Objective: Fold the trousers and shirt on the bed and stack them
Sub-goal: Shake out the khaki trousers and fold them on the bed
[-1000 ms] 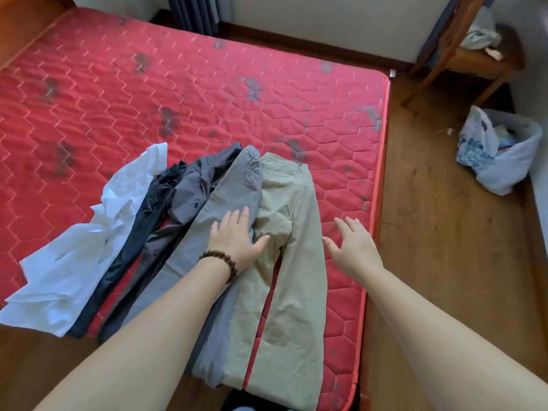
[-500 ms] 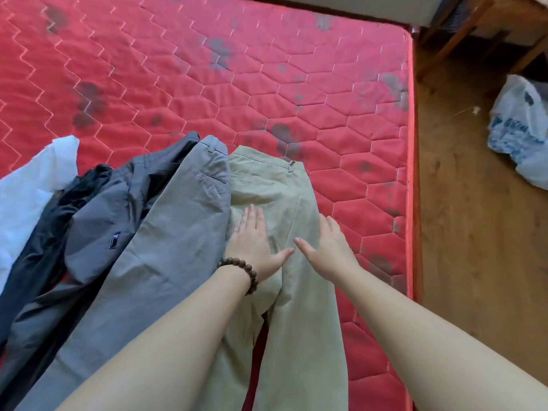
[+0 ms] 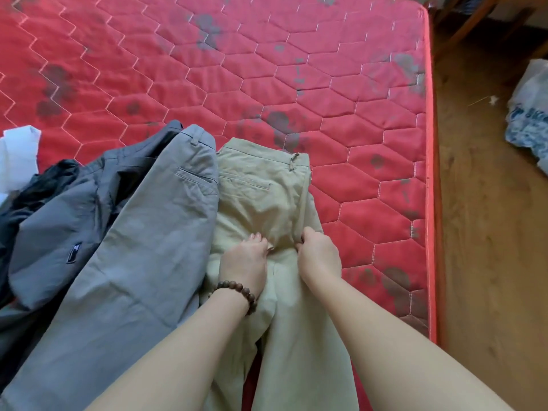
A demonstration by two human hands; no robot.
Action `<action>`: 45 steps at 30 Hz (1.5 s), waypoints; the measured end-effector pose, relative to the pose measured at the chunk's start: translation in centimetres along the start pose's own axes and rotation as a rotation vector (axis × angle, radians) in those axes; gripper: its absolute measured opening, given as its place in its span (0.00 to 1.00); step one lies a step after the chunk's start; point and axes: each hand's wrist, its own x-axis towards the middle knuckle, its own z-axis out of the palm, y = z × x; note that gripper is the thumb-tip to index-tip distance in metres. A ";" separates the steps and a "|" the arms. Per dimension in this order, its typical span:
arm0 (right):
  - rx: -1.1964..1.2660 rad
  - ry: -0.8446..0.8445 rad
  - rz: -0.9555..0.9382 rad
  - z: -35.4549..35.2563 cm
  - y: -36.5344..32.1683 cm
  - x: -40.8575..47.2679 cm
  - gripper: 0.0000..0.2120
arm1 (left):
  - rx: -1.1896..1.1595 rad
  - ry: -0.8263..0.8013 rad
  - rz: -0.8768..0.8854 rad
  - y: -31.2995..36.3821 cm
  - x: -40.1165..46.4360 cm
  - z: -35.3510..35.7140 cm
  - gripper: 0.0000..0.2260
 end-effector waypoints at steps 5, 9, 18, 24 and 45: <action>0.028 0.029 -0.064 1.0 2.5 -4.1 0.09 | -0.086 0.086 0.050 0.7 -3.2 -0.8 0.06; 0.036 -0.045 -0.040 1.1 4.6 -9.8 0.08 | -0.140 -0.007 0.028 1.7 -7.9 -0.8 0.06; -0.013 -0.206 0.142 -0.7 7.9 -21.7 0.06 | -0.138 -0.336 0.114 5.4 -20.9 -1.2 0.13; 0.050 0.187 -0.030 -3.3 5.6 -16.8 0.24 | -0.191 -0.069 0.127 4.9 -14.4 -3.4 0.29; 0.705 -0.228 0.327 -3.8 2.2 -11.3 0.40 | -0.134 0.137 0.263 6.6 -12.8 -5.2 0.09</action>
